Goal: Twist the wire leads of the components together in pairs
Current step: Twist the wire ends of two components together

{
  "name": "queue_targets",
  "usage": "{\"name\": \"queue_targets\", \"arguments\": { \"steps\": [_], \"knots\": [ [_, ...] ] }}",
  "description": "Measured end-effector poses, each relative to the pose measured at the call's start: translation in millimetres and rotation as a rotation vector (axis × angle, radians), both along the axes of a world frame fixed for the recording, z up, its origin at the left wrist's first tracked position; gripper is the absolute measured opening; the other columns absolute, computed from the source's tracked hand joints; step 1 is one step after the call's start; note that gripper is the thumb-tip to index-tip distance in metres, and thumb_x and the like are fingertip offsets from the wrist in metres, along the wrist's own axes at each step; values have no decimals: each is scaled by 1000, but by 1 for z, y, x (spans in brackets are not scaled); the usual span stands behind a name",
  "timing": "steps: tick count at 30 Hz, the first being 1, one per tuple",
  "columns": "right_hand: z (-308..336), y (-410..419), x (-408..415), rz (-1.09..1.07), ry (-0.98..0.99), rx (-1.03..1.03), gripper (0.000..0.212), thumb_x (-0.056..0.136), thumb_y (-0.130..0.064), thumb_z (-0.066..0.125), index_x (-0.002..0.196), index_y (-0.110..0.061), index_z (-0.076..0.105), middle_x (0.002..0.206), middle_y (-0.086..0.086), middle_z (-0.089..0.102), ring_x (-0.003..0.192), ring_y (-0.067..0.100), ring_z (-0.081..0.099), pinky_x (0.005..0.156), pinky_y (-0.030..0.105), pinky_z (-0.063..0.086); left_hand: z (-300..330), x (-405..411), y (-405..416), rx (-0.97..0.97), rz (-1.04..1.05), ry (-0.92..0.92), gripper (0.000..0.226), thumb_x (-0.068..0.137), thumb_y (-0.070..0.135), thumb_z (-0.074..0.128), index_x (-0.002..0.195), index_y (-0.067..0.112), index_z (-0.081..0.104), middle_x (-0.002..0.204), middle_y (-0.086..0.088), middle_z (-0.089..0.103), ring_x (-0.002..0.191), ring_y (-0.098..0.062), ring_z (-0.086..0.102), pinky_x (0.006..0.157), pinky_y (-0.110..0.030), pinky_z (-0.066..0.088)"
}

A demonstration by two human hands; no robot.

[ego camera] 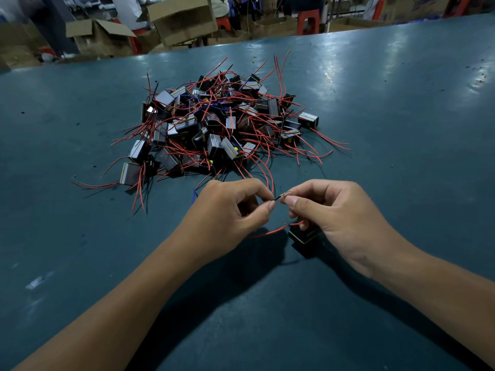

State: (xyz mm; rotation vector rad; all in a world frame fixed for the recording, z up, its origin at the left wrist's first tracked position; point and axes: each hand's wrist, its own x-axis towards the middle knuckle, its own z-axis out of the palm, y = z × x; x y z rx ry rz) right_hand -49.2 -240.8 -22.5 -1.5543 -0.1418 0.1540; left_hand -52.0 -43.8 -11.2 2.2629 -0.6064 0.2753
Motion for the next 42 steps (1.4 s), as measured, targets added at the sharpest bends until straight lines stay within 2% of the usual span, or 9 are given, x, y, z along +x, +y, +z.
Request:
{"name": "queue_targets", "arguments": {
  "steps": [9,13,18,21,29,33,38,40,42],
  "knots": [
    [1,3,-3,-31,-54,28,7,83,-9,76,76,-11,75,58,-3,63,48,8,51,48,16,43,-1,0,-2,8,5,-17,8,91,22,70,84,20,71,54,14,55,47,-6,50,52,-12,33],
    [-2,5,-2,-54,-71,25,7,83,-10,76,76,-10,74,58,-2,60,52,13,46,49,22,38,1,0,-4,18,-1,-27,9,90,25,68,84,20,71,56,8,59,48,-12,54,51,-16,36],
    [-5,7,-1,-69,-103,43,8,83,-8,75,76,-10,73,63,-2,65,53,5,50,49,16,39,1,-1,-4,4,-13,-44,7,91,19,70,84,18,71,56,5,60,47,-15,53,48,-24,40],
    [-7,7,0,-72,-110,53,7,84,-8,75,78,-11,74,69,1,68,53,4,51,50,15,39,0,-1,-6,9,-6,-60,6,90,17,70,84,17,72,56,4,61,48,-17,58,49,-32,45],
    [-7,8,2,-75,-151,29,6,83,-11,77,80,-15,75,81,12,74,64,10,57,57,17,44,1,0,-5,26,-14,-112,5,90,13,70,86,15,73,58,3,59,52,-18,57,52,-38,48],
    [-5,8,1,-86,-156,38,7,82,-9,77,77,-13,76,78,5,75,66,8,61,61,17,48,2,-1,-6,46,-6,-143,5,89,12,70,86,14,73,59,5,58,53,-14,54,53,-35,45],
    [-2,10,-1,-111,-189,23,8,83,-3,75,78,-9,73,77,17,72,65,13,58,60,23,47,2,-3,-10,51,4,-157,5,90,11,70,87,12,74,59,4,57,53,-13,52,53,-31,44],
    [-1,11,-1,-107,-197,6,9,84,-3,74,77,-8,72,75,21,69,64,16,56,59,27,45,4,-4,-11,68,2,-163,4,90,11,71,88,12,75,61,6,59,54,-9,52,54,-24,43],
    [0,10,0,-100,-203,-3,10,85,-3,73,77,-8,71,68,14,68,62,13,55,57,24,44,9,-6,-10,97,22,-206,5,90,13,71,89,11,75,68,8,64,61,-3,53,60,-14,40]
  ]
}}
